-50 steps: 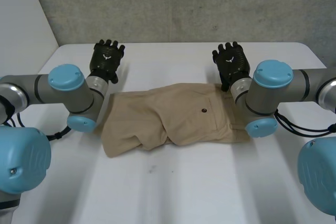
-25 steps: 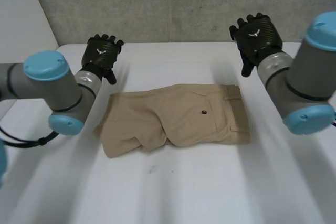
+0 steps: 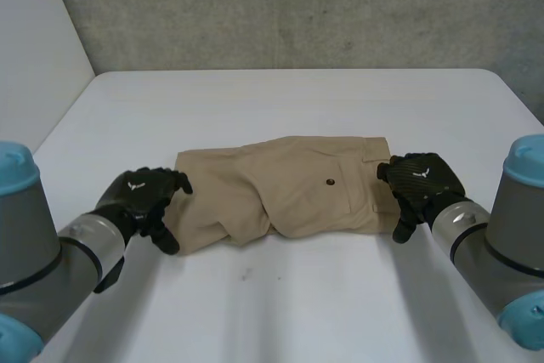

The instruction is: Fold the shorts.

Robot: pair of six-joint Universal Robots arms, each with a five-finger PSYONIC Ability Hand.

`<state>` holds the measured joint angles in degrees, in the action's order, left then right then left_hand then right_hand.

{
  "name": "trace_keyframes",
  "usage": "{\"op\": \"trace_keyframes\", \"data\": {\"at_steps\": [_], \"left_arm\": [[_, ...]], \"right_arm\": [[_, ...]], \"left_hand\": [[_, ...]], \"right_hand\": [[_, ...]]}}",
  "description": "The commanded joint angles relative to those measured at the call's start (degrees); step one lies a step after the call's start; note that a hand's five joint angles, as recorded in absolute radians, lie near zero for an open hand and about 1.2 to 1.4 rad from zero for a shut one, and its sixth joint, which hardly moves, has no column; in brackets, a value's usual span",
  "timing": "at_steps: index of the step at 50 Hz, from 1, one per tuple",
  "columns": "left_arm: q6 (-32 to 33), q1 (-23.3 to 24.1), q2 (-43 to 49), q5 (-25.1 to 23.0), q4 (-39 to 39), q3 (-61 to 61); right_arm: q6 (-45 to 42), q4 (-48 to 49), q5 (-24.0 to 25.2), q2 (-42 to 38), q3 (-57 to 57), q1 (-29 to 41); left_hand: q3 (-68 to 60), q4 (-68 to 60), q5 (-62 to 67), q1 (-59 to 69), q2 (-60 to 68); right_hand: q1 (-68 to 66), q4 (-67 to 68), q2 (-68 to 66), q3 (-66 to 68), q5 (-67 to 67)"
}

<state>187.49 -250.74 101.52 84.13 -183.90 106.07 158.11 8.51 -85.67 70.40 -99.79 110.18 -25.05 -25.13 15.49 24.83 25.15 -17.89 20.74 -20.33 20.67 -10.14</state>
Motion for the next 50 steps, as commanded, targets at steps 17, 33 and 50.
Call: {"op": "trace_keyframes", "data": {"at_steps": [17,33,50], "left_arm": [[0.9,-1.2,11.7,3.9,-14.9,-0.7],[1.8,-3.1,9.9,5.8,-21.3,-2.7],[14.2,-1.4,8.9,5.3,-22.0,1.4]], "right_arm": [[-1.0,11.4,-0.7,-7.9,-1.1,0.3],[-1.0,12.6,-3.6,-7.5,-0.8,0.1],[-1.1,12.1,-3.8,-7.5,-0.8,0.7]], "left_hand": [[-25.5,-25.4,25.1,25.8,25.4],[-55.0,-54.9,54.5,55.2,54.9],[-49.8,-49.7,49.4,50.0,49.7]], "right_hand": [[-28.2,25.3,-25.7,25.4,-25.9],[-62.1,59.3,-59.7,59.3,-59.9],[-62.1,59.3,-59.7,59.3,-59.9]]}}
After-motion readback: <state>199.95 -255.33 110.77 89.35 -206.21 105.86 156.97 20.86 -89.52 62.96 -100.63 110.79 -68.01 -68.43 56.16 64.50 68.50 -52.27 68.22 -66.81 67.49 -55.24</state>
